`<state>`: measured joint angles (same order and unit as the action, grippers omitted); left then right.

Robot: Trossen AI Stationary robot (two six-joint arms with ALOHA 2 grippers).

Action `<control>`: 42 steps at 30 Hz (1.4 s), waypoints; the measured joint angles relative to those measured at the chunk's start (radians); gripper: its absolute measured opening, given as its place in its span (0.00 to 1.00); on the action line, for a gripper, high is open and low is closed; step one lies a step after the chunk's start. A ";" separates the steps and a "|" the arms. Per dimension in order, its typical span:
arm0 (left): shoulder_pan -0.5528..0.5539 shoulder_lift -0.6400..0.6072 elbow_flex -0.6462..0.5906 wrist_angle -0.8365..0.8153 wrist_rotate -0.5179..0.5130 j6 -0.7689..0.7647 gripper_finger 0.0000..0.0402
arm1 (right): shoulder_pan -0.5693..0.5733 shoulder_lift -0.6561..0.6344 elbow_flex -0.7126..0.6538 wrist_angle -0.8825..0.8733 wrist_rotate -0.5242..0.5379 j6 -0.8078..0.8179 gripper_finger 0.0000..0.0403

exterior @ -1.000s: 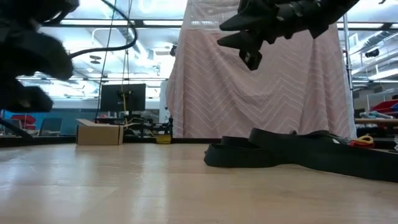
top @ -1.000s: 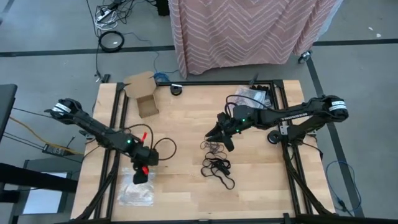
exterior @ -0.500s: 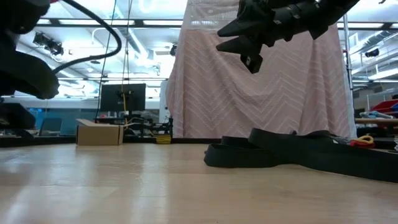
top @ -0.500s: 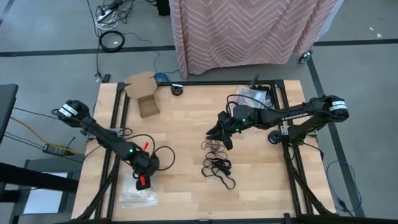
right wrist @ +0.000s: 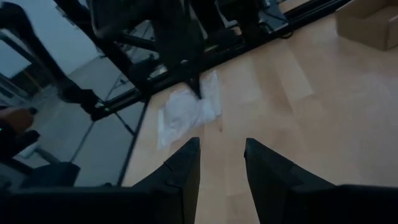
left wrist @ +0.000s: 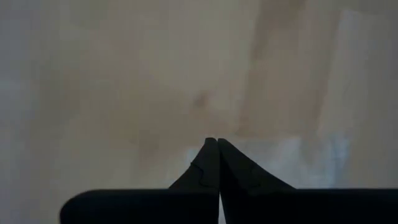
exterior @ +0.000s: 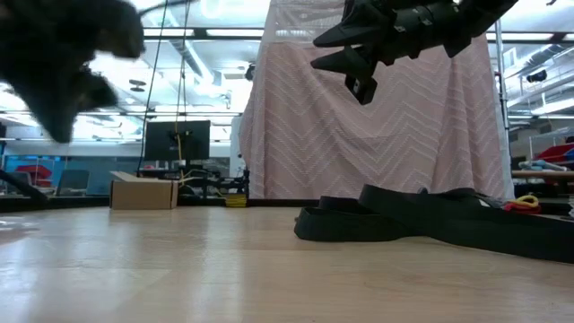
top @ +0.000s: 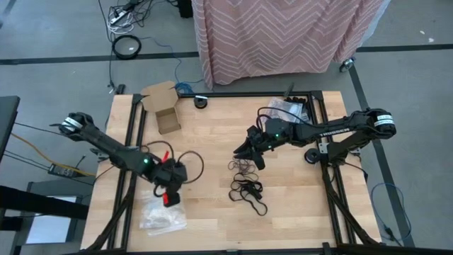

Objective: Sort rubber bands
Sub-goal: Open the transparent zip bag

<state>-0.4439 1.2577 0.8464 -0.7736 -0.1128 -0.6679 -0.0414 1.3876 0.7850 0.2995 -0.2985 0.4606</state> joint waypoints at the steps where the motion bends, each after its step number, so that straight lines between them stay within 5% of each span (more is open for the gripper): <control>1: 0.018 -0.004 0.028 -0.013 -0.021 0.029 0.00 | 0.000 0.000 0.000 -0.001 -0.011 0.005 0.29; 3: 0.053 -0.012 0.066 -0.040 -0.018 0.109 0.00 | 0.000 0.000 0.000 -0.005 -0.039 0.008 0.29; 7: 0.113 -0.005 0.035 -0.049 0.167 0.227 0.01 | 0.001 0.000 0.000 -0.036 -0.043 -0.017 0.29; 16: 0.106 0.000 -0.164 0.221 0.318 0.152 0.22 | -0.005 0.001 0.000 -0.066 -0.029 -0.036 0.29; 26: 0.049 -0.001 -0.287 0.334 0.233 0.057 0.45 | -0.005 0.001 0.000 -0.079 -0.019 -0.037 0.29; 35: -0.014 0.054 -0.342 0.460 0.207 0.052 0.37 | -0.005 0.001 0.000 -0.085 0.011 -0.037 0.29; 42: -0.046 0.131 -0.336 0.504 0.180 -0.022 0.13 | -0.005 0.001 0.000 -0.092 0.021 -0.037 0.29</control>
<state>-0.4902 1.3885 0.5104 -0.2692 0.0668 -0.6898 -0.0463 1.3888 0.7853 0.2075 -0.2771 0.4236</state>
